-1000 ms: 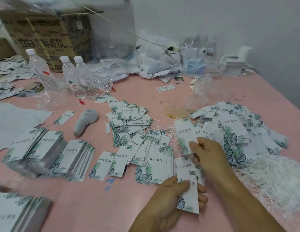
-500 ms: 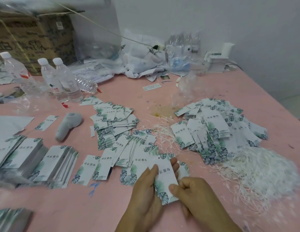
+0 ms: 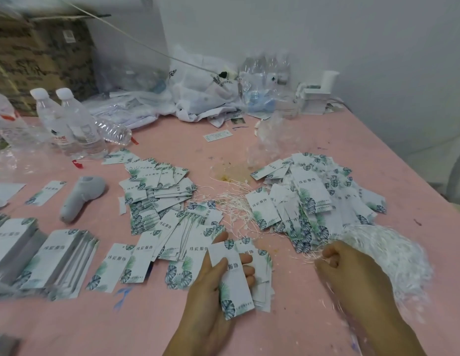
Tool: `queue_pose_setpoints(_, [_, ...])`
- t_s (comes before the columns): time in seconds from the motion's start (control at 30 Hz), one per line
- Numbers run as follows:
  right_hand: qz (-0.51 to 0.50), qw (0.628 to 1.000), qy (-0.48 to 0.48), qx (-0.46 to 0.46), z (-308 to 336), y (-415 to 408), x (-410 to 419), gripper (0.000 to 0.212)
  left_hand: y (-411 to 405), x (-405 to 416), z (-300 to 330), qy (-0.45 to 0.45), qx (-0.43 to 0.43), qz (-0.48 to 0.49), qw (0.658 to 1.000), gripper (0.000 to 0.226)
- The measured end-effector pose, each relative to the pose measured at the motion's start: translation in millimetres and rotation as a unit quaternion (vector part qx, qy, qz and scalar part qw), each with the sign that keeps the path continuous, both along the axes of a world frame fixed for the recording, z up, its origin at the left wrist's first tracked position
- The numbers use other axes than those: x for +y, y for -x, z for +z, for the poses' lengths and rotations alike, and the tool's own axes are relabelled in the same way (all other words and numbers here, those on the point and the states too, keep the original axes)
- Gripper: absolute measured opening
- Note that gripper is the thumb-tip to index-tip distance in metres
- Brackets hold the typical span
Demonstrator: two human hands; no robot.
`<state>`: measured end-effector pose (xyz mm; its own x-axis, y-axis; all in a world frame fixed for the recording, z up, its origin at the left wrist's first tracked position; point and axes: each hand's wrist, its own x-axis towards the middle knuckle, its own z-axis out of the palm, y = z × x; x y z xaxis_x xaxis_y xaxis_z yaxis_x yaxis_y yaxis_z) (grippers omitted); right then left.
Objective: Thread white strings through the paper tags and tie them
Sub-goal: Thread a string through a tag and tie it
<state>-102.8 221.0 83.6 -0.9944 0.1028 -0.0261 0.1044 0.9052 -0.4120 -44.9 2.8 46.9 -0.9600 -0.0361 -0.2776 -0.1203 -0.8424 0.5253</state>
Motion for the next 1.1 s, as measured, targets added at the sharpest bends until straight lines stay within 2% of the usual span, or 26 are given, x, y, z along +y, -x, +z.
queue_pose_setpoints(0.1, [0.003,0.999,-0.040,-0.037,-2,2,-1,0.006,0,-1,2,-0.014,-0.013,0.013,1.000,0.040])
queue_pose_setpoints(0.2, [0.000,1.000,-0.028,-0.009,-3,3,-1,0.013,-1,-2,3,-0.036,-0.021,0.014,0.999,0.037])
queue_pose_setpoints(0.33, [0.017,0.995,0.097,0.029,-2,4,7,0.017,-2,-2,4,-0.031,-0.023,-0.002,0.999,0.035])
queue_pose_setpoints(0.43, [0.019,0.979,0.203,0.028,-1,8,12,0.020,-2,-2,3,-0.023,-0.033,-0.009,0.999,0.042])
queue_pose_setpoints(0.6, [-0.024,0.944,0.321,0.070,6,12,18,0.010,-1,-3,-1,-0.036,-0.017,-0.032,0.999,0.033])
queue_pose_setpoints(0.7, [-0.032,0.943,0.315,0.100,8,14,19,0.012,-1,-2,-1,-0.028,-0.013,-0.041,0.999,0.032])
queue_pose_setpoints(0.83, [-0.028,0.915,0.383,0.120,12,11,17,0.016,-1,-2,0,-0.015,-0.011,-0.043,0.999,0.032])
queue_pose_setpoints(0.97, [0.009,0.929,0.347,0.125,15,8,16,0.026,-2,-1,1,0.000,-0.008,-0.045,0.999,0.032])
queue_pose_setpoints(1.1, [0.016,0.915,0.340,0.217,29,-3,9,0.018,-2,-1,4,0.014,-0.002,-0.048,0.999,0.028])
